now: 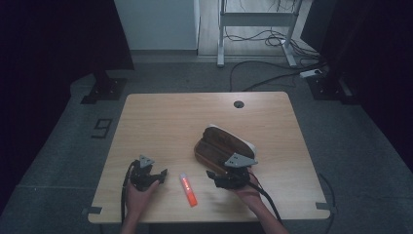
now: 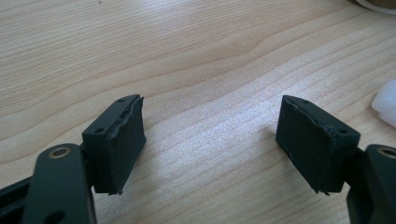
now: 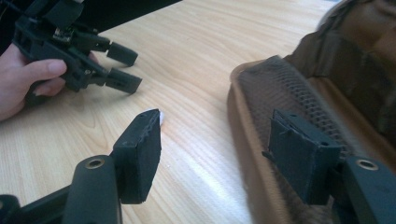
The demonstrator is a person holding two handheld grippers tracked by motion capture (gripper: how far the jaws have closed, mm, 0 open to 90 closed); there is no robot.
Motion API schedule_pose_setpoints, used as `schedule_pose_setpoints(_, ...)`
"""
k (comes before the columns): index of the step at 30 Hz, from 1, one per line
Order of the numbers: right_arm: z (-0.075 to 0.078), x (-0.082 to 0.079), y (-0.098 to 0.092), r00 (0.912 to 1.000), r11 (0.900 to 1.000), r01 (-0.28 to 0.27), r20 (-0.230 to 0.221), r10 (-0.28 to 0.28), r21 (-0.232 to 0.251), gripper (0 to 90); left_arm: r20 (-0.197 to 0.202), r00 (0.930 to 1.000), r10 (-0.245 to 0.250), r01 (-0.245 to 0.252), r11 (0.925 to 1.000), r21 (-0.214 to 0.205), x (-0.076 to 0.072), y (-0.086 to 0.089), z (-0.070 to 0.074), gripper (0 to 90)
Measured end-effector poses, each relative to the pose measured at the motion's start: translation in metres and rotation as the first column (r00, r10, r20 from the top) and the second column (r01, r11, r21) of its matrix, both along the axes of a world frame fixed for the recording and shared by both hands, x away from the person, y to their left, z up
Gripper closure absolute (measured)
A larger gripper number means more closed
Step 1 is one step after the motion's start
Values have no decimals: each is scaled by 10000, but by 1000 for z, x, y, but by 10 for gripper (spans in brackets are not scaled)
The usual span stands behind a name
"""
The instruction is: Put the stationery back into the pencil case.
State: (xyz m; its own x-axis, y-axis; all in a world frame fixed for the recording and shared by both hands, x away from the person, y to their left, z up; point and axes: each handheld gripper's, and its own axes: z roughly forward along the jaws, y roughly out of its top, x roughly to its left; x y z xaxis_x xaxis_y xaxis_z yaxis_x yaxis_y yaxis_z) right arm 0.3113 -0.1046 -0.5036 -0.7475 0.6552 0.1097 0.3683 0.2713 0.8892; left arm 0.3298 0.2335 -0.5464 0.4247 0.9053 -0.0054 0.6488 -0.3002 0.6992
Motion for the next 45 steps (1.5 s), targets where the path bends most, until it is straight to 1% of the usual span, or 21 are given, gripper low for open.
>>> schedule_pose_setpoints(7, -7, -5, 15, 9993, 9991, -358, -136, 355, -231, 341, 1, 10000, 3, -3, 10000, -3, 0, 0, 0, 234)
schedule_pose_setpoints(14, -13, -8, 26, 9981, 9980, -544, -289, 535, -308, 342, 2, 10000, 4, -4, 10000, -4, 0, 0, 0, 234)
schedule_pose_setpoints(17, -17, -12, 34, 9967, 9965, -743, -343, 730, -388, 343, 2, 10000, 3, -3, 10000, 0, 0, 0, 0, 234)
schedule_pose_setpoints(23, -22, -14, 43, 9943, 9939, -971, -492, 945, -528, 346, 3, 10000, 2, -2, 10000, -6, 0, 0, 0, 234)
schedule_pose_setpoints(38, -30, -20, 58, 9897, 9885, -1335, -621, 1292, -714, 347, 1, 10000, 3, -3, 10000, 2, 0, 0, 0, 234)
schedule_pose_setpoints(45, -36, -23, 70, 9857, 9830, -1595, -688, 1536, -911, 345, -6, 10000, -13, 13, 10000, 23, 0, 0, 0, 234)
